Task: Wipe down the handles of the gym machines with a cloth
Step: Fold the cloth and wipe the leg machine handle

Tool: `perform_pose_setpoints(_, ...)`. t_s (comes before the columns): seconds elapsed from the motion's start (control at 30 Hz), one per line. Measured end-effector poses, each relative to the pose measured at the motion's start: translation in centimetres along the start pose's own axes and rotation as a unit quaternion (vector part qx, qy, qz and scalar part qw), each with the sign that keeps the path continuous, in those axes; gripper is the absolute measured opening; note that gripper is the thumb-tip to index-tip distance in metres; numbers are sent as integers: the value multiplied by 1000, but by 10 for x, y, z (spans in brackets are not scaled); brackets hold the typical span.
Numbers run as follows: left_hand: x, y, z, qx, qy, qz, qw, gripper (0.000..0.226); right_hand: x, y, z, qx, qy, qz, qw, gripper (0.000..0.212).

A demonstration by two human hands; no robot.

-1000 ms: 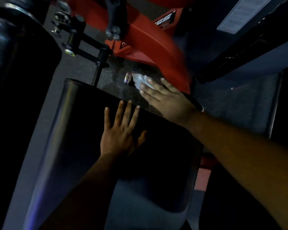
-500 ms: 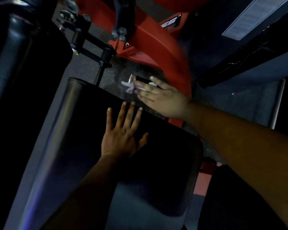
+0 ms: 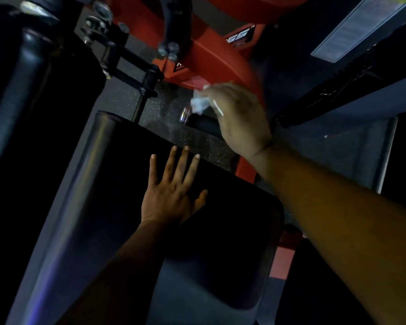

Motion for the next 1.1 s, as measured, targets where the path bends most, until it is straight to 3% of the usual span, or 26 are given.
perform_pose_setpoints(0.07,0,0,0,1,0,0,1000,88,-14,5,1,-36,85,-41,995,40)
perform_pose_setpoints(0.1,0,0,0,1,1,-1,1000,88,-18,22,6,-5,125,-59,990,44)
perform_pose_setpoints(0.2,1,1,1,-4,6,-6,1000,87,-14,57,38,71,132,-70,986,47)
perform_pose_setpoints(0.3,2,0,1,-7,5,-2,1000,87,-29,36,72,8,139,11,990,44)
perform_pose_setpoints(0.43,2,0,1,-4,5,-2,1000,87,-51,-4,136,4,181,120,976,53)
perform_pose_setpoints(0.5,2,0,0,1,5,-2,1000,86,-77,-19,173,-16,271,141,952,55)
perform_pose_setpoints(0.6,3,1,1,-3,6,0,1000,86,-105,-29,207,-110,466,89,873,46)
perform_pose_setpoints(0.63,3,1,1,-3,8,-1,1000,86,-101,-27,202,-140,481,66,863,46)
perform_pose_setpoints(0.7,2,1,1,-10,9,-3,1000,86,-76,-12,166,-148,410,30,899,48)
perform_pose_setpoints(0.8,2,1,0,-5,9,-1,1000,86,-36,16,120,-92,277,-6,956,44)
perform_pose_setpoints(0.97,2,3,1,2,9,-9,1000,87,-64,3,152,-112,312,74,941,52)
perform_pose_setpoints(1.1,1,1,1,3,11,-7,1000,86,-85,-2,171,-136,343,70,927,50)
Point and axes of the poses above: each hand's wrist, its own z-axis away from the middle knuckle, its own y-axis out of the palm, x = y × z, the point moved 9 cm from there along -z, towards the middle knuckle, and after that the axes turned 12 degrees about -z, right-handed, at the moved point
